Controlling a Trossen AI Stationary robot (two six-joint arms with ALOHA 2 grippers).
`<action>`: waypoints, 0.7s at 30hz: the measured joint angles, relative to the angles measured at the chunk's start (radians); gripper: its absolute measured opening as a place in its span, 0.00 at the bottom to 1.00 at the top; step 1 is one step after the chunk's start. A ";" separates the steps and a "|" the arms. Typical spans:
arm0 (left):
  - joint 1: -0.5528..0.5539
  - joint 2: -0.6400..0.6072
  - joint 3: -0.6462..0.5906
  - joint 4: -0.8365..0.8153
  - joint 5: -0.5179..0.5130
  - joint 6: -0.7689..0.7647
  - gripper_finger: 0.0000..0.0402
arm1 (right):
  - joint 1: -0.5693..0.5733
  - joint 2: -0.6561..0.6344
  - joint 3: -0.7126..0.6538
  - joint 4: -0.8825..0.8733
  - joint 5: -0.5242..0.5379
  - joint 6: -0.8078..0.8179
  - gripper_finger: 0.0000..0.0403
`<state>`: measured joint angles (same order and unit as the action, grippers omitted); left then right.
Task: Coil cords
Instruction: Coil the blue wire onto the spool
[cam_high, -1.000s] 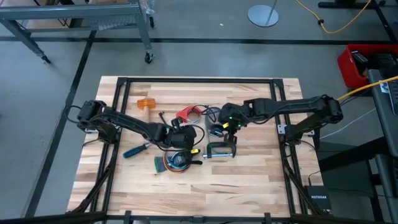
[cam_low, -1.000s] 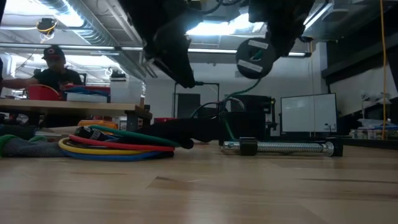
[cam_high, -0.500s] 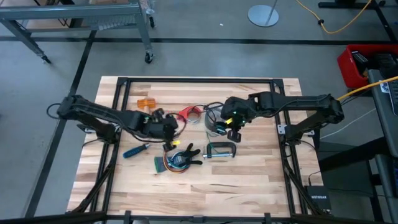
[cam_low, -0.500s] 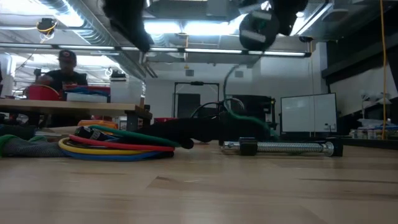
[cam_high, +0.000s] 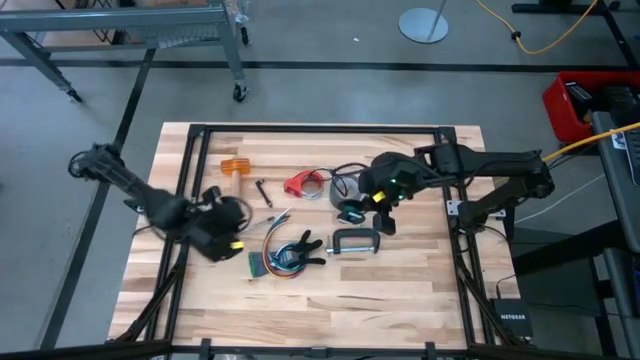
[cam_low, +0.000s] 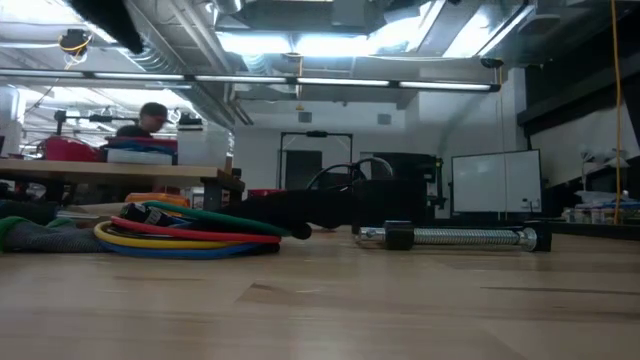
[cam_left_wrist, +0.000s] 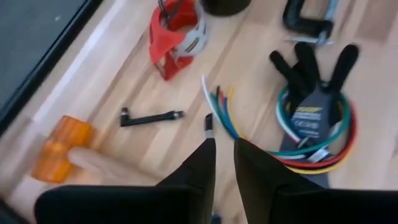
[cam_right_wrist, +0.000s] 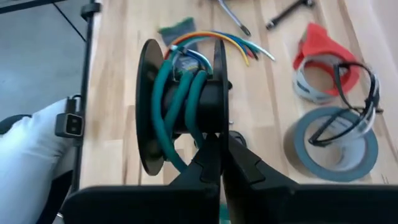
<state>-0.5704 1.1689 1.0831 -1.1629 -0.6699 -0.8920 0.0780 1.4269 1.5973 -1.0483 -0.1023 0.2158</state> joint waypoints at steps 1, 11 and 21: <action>-0.035 -0.026 -0.035 0.015 -0.027 -0.040 0.12 | 0.010 0.000 0.013 -0.007 0.008 0.000 0.01; -0.080 -0.105 -0.529 0.890 -0.214 0.155 0.09 | 0.081 0.000 0.090 -0.002 0.126 -0.003 0.01; 0.085 0.136 -0.733 2.086 0.047 0.626 0.11 | 0.079 0.000 0.090 0.125 0.164 -0.038 0.01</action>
<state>-0.4855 1.3053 0.3497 0.9228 -0.6225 -0.2656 0.1570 1.4273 1.6875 -0.9237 0.0620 0.1779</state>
